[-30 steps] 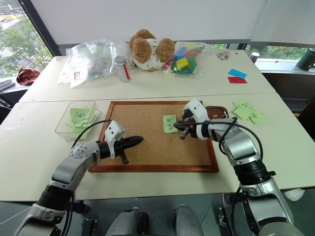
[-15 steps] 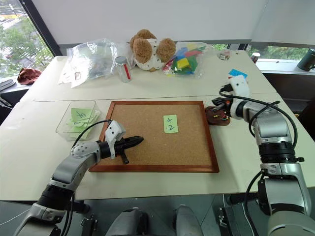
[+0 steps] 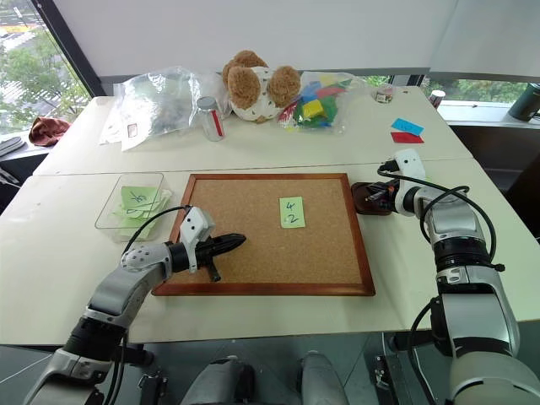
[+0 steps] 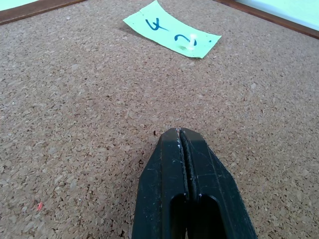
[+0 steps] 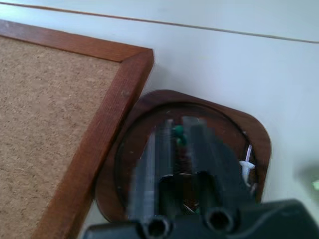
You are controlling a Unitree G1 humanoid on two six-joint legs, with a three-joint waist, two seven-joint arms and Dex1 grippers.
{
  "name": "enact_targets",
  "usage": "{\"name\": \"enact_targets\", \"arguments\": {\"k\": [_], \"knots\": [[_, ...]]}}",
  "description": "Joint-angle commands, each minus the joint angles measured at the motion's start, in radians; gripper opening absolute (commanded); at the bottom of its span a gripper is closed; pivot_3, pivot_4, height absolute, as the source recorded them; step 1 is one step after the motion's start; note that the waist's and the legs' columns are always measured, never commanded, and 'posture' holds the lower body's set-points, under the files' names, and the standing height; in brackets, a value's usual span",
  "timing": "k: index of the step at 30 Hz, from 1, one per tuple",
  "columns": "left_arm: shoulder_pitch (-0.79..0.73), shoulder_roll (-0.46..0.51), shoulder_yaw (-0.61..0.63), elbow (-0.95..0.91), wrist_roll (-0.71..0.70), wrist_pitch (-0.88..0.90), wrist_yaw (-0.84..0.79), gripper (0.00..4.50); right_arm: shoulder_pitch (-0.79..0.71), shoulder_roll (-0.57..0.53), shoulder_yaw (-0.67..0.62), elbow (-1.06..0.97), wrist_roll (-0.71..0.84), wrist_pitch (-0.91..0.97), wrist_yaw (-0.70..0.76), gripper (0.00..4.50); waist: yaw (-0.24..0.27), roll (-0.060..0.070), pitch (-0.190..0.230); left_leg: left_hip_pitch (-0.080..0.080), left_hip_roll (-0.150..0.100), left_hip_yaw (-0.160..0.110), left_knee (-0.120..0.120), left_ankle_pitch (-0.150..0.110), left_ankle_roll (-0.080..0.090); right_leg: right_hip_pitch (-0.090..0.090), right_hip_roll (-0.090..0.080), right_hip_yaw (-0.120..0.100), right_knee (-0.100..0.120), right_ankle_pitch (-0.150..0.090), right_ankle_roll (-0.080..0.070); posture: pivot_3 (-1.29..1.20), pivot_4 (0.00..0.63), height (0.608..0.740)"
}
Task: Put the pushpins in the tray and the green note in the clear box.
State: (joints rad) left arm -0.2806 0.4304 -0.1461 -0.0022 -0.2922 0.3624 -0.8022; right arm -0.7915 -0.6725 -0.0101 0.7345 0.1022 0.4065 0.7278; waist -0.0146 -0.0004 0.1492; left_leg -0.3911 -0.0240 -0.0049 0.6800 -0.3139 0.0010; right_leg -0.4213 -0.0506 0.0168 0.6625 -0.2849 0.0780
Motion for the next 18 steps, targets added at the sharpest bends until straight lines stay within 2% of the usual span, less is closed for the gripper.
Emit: {"name": "enact_targets", "arguments": {"k": [1,2,18], "knots": [[0.033,0.014,-0.011,0.029,0.03,0.029,0.01,0.0,-0.031,0.001,-0.015,0.008,-0.006,-0.024,-0.002,2.35,0.0,0.0,0.0,0.0,0.0,0.0,0.0,0.0,0.0,0.0,0.0,0.0,0.0,0.0,0.0,0.0,0.15,0.74],[0.034,0.015,-0.01,0.028,0.03,0.029,0.01,0.0,-0.032,-0.001,-0.018,0.007,-0.005,-0.022,-0.001,2.87,-0.001,0.0,0.0,0.0,0.0,0.0,0.0,0.0,0.0,0.0,0.0,0.0,0.0,0.0,0.0,0.0,0.15,0.74],[0.027,0.008,-0.017,0.034,0.03,0.028,0.008,0.0,-0.063,-0.02,-0.034,0.001,0.004,-0.016,0.013,2.87,-0.001,0.0,0.0,0.0,0.0,0.0,0.0,0.0,0.0,0.0,0.0,0.0,0.0,0.0,0.0,0.0,0.15,0.74]]}}
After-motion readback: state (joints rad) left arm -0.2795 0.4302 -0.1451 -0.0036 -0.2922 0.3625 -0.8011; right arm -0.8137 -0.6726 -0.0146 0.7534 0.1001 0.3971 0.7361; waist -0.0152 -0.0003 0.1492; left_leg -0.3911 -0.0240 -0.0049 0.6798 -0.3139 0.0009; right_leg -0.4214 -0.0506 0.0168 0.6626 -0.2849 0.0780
